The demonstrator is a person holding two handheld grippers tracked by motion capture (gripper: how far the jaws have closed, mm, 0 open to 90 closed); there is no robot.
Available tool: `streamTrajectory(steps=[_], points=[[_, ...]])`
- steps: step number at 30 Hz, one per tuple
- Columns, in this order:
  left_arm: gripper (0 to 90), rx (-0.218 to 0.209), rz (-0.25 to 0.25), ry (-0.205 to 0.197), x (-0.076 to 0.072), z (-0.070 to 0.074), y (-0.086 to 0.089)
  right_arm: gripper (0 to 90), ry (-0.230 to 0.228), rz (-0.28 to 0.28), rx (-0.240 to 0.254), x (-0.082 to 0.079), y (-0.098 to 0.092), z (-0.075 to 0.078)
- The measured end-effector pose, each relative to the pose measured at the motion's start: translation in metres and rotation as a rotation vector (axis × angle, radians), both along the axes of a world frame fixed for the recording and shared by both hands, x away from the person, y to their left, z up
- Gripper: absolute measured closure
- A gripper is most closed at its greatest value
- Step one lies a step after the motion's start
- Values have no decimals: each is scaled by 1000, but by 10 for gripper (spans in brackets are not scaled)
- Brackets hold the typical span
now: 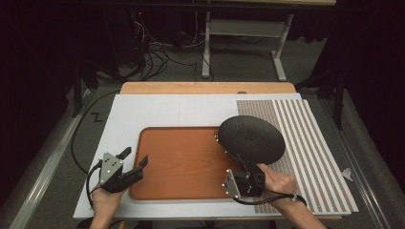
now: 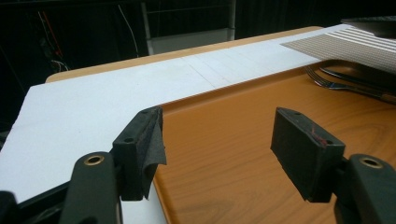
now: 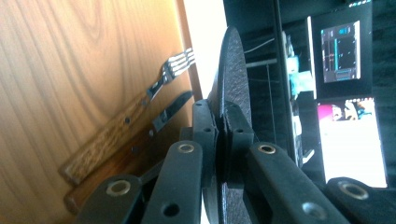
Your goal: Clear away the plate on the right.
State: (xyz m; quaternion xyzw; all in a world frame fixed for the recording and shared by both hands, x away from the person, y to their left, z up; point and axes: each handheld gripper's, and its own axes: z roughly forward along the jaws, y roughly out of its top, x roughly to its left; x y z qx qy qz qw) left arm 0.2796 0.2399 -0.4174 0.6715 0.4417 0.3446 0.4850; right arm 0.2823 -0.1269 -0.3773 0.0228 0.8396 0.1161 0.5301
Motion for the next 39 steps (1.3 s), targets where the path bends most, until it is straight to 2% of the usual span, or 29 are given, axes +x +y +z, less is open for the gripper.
streamTrajectory(steps=[18,39], points=[[341,-3,2,3,0,0,1,881,-11,91,-4,-5,29,2],[340,-17,15,-2,-1,1,4,879,2,209,-22,-14,70,-10]])
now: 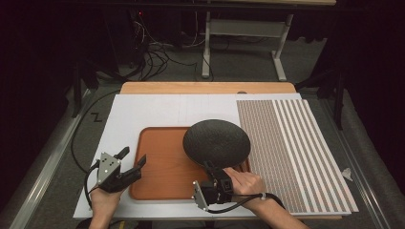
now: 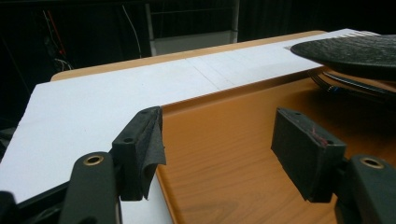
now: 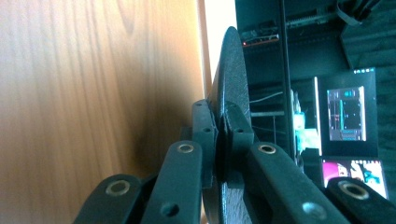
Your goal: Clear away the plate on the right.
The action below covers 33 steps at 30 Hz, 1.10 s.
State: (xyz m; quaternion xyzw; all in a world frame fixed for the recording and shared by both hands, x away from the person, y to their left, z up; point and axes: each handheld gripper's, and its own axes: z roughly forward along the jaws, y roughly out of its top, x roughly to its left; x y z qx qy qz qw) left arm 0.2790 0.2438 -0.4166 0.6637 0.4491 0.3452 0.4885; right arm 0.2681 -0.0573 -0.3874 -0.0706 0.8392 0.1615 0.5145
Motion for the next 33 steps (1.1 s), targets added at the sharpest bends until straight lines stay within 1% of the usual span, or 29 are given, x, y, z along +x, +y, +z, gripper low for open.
streamTrajectory(steps=[7,10,11,13,16,21,24,28,29,31,33], points=[[340,-4,5,0,0,0,1,879,13,24,7,-4,11,-5],[339,-5,8,-2,0,0,1,879,11,42,4,-4,15,-6],[339,-9,8,-5,0,0,1,879,21,42,2,-5,17,-6],[338,-9,10,-5,0,0,2,879,18,51,0,-6,20,-9],[338,-10,12,-7,0,0,2,879,27,60,-3,-6,26,-12],[338,-7,15,-6,0,1,2,878,20,73,-10,-7,33,-18],[337,-6,16,-6,0,0,2,878,28,85,-13,-7,37,-20],[337,1,13,-5,-1,0,2,878,23,90,-20,-7,41,-24],[336,0,12,-4,-1,0,2,878,29,94,-25,-7,42,-24],[336,0,11,-3,-1,0,2,878,19,95,-26,-7,43,-26],[336,1,10,0,0,0,1,878,19,96,-28,-6,45,-27]])
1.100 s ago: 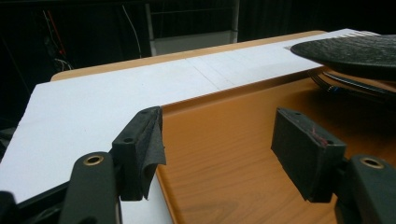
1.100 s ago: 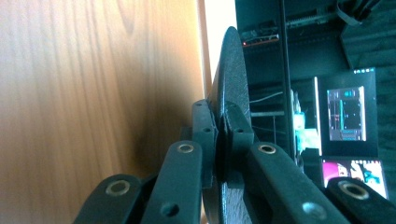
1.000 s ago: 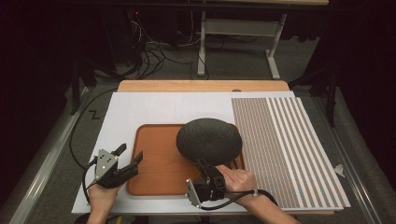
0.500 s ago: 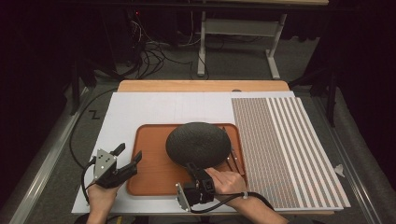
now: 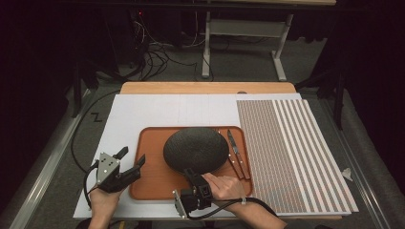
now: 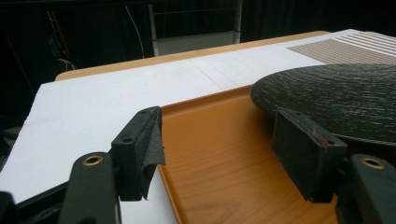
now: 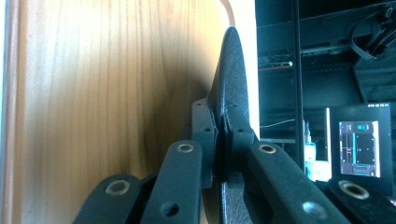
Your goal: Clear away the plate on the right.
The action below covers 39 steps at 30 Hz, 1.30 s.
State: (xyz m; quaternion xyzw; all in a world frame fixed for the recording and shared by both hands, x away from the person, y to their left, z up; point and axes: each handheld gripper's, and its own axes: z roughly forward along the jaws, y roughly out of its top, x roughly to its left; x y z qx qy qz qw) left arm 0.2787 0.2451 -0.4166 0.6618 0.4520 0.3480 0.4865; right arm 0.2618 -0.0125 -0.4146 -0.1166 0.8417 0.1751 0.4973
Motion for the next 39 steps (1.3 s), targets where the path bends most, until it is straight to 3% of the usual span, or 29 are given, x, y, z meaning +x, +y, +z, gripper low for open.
streamTrajectory(steps=[16,20,25,30,39], points=[[336,2,-4,2,0,0,0,877,28,12,-11,8,11,-15],[336,8,-5,2,0,0,-1,878,45,7,5,12,11,-13],[336,10,-6,5,0,0,-1,884,64,10,-14,15,12,-15],[336,8,-6,3,0,0,-2,881,105,1,19,19,12,-8],[336,10,-9,7,0,-1,-2,856,139,7,10,21,15,-10]])
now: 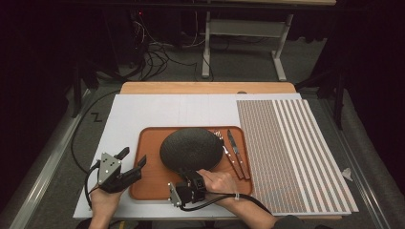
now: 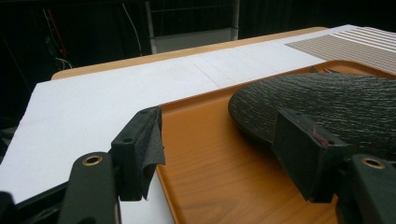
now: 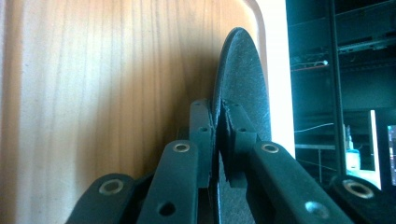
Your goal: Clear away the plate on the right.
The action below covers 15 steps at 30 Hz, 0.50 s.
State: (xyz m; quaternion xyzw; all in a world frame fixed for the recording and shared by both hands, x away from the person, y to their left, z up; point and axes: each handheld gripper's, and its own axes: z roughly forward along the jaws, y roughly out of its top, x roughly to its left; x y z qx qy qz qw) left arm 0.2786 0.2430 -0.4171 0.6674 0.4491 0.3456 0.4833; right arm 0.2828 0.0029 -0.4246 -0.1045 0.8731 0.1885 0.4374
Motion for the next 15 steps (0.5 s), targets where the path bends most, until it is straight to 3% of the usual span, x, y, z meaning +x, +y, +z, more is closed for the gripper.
streamTrajectory(steps=[6,9,15], points=[[335,-2,4,-5,0,1,1,827,43,2,1,3,-1,1],[335,-7,7,-5,0,1,1,810,91,-6,3,5,0,1],[335,-4,3,-2,0,0,1,794,115,-9,22,8,1,1]])
